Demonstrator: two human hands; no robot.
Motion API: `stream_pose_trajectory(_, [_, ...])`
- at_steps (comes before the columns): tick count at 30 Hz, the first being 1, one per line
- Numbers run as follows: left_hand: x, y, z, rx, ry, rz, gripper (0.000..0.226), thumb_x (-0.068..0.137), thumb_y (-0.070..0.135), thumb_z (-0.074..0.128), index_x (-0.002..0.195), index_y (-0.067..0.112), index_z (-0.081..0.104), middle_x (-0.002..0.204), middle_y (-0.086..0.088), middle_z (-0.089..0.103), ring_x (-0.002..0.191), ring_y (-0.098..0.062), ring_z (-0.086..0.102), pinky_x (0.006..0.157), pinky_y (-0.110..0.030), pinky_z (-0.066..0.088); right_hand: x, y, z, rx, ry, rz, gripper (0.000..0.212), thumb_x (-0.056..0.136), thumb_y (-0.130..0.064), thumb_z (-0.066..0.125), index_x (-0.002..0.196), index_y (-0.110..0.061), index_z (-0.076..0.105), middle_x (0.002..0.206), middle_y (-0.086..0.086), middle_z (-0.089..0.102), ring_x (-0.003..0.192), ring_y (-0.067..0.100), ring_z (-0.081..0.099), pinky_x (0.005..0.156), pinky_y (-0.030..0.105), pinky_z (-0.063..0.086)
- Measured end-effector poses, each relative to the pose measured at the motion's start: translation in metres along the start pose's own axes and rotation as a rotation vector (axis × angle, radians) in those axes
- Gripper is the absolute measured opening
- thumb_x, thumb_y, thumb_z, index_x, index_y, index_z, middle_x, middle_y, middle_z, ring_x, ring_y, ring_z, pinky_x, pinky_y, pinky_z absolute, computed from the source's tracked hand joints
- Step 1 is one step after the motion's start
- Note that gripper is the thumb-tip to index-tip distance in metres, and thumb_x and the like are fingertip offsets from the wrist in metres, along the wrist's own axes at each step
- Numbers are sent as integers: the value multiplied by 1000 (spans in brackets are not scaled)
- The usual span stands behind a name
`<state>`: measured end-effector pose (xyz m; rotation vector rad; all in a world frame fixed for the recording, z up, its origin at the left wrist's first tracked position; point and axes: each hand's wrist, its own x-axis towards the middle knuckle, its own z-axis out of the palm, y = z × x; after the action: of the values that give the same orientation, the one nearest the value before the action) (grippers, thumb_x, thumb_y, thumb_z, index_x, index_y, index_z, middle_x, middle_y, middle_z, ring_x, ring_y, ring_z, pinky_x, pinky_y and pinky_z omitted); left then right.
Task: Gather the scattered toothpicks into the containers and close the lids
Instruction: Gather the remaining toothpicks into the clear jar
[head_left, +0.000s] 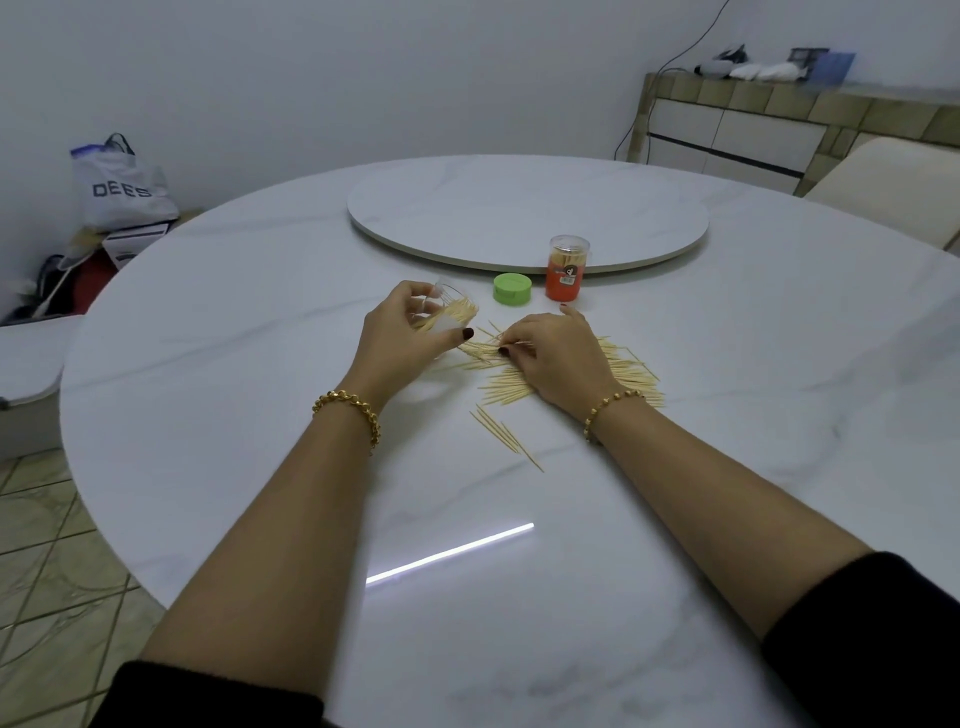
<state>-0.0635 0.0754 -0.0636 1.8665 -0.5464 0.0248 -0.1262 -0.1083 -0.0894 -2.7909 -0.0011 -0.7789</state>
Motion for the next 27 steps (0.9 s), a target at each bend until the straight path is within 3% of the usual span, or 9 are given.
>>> stream_pose_trajectory(3, [-1,0,1,-14,-4,-4,50,74,25,81,117,17,55,105,6,60,92,2,55,68,-18,53,2,2,0,78,6,39,16,90,-15,59,95,-15,74,98,1,72,93,20,63,105,38,34])
stream_pose_trajectory(6, [0,-1,1,-15,-7,-14,51,73,27,81,116,18,56,105,8,60,94,3,56,77,-29,57,2,5,-1,214,13,123,14,88,-8,61,91,-10,75,93,5,72,88,20,64,86,33,49])
stream_pose_trajectory(9, [0,-2,2,-23,-13,-18,50,73,27,82,114,20,55,106,7,61,97,-1,57,78,-29,56,1,4,-5,295,92,179,12,87,-4,62,89,-6,74,90,5,73,83,17,65,76,19,47])
stream_pose_trajectory(12, [-1,-2,4,-16,-26,-15,49,73,28,82,113,22,55,104,10,60,98,-1,56,79,-27,54,1,5,-9,437,184,260,11,88,-3,62,88,-5,72,84,2,71,75,3,63,70,3,43])
stream_pose_trajectory(18, [-4,1,12,22,-73,17,49,73,27,82,114,23,55,109,6,61,102,-7,57,76,-14,46,2,5,-18,783,272,432,10,91,-3,58,88,-6,67,80,5,73,78,3,70,73,11,49])
stream_pose_trajectory(27, [-8,8,26,87,-151,109,52,72,28,82,117,21,56,104,10,60,103,-8,56,78,-8,40,10,-14,-45,1213,351,508,10,94,-7,55,94,-5,65,83,6,73,87,17,71,87,26,54])
